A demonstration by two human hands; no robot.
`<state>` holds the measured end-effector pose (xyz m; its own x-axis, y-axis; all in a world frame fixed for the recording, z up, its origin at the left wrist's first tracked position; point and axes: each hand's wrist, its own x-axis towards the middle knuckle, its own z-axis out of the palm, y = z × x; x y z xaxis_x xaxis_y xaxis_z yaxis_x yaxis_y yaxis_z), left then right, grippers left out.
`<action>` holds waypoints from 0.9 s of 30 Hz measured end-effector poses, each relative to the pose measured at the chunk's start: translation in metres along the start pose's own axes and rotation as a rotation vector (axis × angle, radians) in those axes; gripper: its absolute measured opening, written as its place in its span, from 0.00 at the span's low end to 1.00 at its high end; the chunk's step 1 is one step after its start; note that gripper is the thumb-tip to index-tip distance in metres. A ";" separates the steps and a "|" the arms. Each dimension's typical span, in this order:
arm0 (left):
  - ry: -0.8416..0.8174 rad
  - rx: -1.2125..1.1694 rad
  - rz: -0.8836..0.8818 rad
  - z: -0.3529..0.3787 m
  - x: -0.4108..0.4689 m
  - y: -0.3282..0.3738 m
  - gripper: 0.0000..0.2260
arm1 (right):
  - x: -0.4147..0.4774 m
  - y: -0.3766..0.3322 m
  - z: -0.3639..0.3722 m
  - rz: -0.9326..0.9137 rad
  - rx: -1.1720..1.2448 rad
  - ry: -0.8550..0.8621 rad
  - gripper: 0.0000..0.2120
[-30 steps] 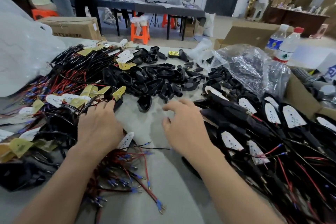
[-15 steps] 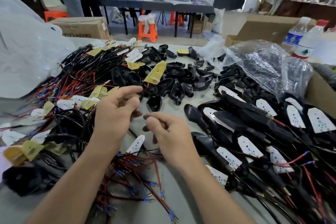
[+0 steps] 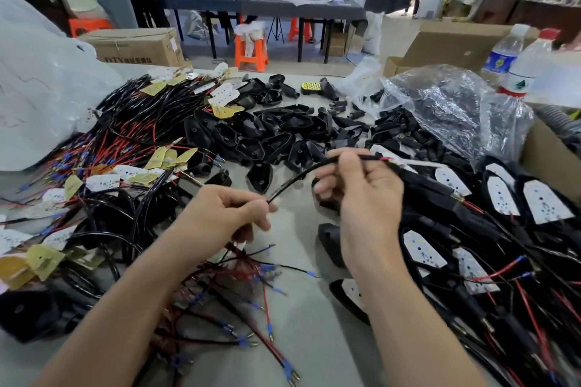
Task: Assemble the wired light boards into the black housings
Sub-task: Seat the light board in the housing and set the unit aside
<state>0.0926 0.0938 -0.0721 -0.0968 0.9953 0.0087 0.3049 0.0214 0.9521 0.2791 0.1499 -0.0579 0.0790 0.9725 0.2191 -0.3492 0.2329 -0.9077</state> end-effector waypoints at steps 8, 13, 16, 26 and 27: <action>-0.299 0.045 -0.053 -0.024 0.000 -0.005 0.06 | 0.009 -0.011 -0.022 -0.048 0.048 0.116 0.10; -0.227 -0.061 0.026 -0.004 0.001 -0.006 0.07 | -0.009 0.002 -0.007 0.117 -0.211 -0.384 0.07; -0.052 -0.024 0.069 0.006 0.004 -0.008 0.08 | -0.010 0.006 -0.006 0.137 -0.343 -0.476 0.11; 0.246 0.793 -0.231 0.006 0.066 -0.002 0.31 | -0.008 0.007 -0.009 0.113 -0.302 -0.368 0.11; 0.250 0.791 -0.261 0.008 0.076 -0.001 0.29 | -0.009 0.007 -0.009 0.120 -0.281 -0.359 0.11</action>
<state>0.0924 0.1697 -0.0747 -0.4329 0.9011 -0.0252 0.8037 0.3985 0.4419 0.2847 0.1429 -0.0695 -0.2919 0.9409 0.1720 -0.0660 0.1596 -0.9850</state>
